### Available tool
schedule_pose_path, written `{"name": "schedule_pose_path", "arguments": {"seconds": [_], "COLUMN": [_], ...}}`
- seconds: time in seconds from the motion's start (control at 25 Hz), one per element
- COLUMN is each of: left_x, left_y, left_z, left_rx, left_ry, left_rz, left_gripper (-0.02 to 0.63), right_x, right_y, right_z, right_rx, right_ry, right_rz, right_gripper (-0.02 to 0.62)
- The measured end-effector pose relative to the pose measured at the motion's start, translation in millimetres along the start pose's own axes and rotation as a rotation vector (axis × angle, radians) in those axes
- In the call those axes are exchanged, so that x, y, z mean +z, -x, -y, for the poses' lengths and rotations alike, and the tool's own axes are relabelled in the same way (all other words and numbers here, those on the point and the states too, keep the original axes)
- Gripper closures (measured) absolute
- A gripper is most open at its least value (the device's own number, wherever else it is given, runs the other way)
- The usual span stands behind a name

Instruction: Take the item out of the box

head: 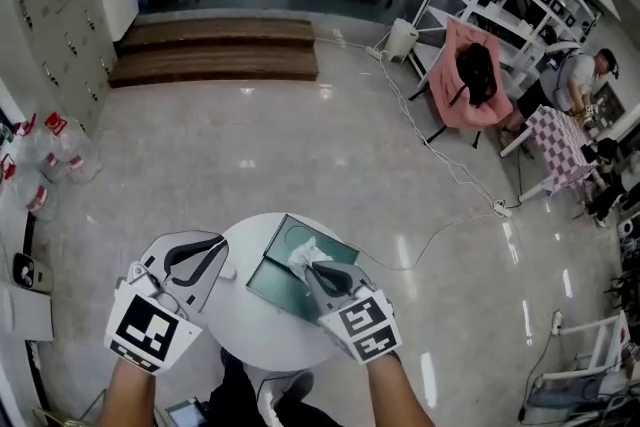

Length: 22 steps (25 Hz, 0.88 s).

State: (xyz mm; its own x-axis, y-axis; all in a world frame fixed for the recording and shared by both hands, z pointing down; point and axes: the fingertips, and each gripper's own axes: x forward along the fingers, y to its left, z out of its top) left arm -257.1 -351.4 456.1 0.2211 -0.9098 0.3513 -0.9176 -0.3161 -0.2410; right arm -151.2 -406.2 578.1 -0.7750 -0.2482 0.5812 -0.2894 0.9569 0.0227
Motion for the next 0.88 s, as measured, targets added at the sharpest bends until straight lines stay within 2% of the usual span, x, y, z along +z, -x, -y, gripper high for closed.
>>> {"name": "schedule_pose_path", "arguments": {"seconds": [0.4,0.88], "left_x": [90.4,180.3], "left_y": [41.1,85.0], "left_z": [25.1,51.6], "left_rx": [0.005,0.013], "left_ry": [-0.047,-0.112], "left_rz": [0.070,0.162], "left_gripper": [0.583,0.583], "right_x": [94.4,164.6], "right_y": [128.7,249.9], "right_z": [-6.2,-23.8], "right_rx": [-0.051,-0.097], "right_ry": [0.044,0.080], "right_rz": [0.186,0.331], "right_gripper": [0.554,0.554]}}
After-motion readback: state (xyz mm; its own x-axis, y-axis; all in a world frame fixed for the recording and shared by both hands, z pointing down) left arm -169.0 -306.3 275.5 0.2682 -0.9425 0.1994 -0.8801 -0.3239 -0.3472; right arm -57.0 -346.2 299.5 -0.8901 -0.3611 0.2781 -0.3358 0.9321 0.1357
